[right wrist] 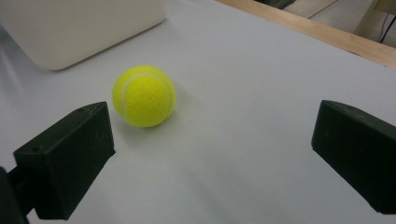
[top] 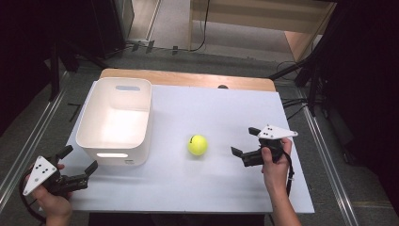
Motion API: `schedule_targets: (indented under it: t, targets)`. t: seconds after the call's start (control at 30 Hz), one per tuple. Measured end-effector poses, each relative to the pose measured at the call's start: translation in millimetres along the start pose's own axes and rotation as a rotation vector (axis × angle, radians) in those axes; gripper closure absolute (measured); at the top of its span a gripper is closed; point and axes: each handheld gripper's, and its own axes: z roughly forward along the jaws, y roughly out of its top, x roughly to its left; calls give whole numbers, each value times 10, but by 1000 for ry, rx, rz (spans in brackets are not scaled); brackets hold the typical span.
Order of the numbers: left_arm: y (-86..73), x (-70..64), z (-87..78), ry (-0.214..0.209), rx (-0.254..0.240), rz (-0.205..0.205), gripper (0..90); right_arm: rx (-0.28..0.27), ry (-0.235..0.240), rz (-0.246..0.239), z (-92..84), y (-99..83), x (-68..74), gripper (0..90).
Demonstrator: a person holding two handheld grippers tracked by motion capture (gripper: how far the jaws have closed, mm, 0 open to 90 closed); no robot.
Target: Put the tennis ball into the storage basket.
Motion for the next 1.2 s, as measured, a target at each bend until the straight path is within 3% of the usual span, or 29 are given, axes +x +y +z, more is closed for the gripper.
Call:
schedule_targets:
  t: [0.3,0.83,1.0,1.1,1.2]
  targets:
    - [1,3,-11,-6,0,6,0,53,103,-39,254,187,92,0]
    - [-1,2,-11,-12,-8,2,0,223,173,-121,635,386,236,0]
    - [-1,5,-14,-16,-13,1,0,255,181,-126,760,453,278,0]
    - [-2,5,-16,-18,-14,1,0,258,228,-98,816,490,283,0]
    - [-1,3,-14,-19,-12,2,0,304,221,-114,873,511,307,0]
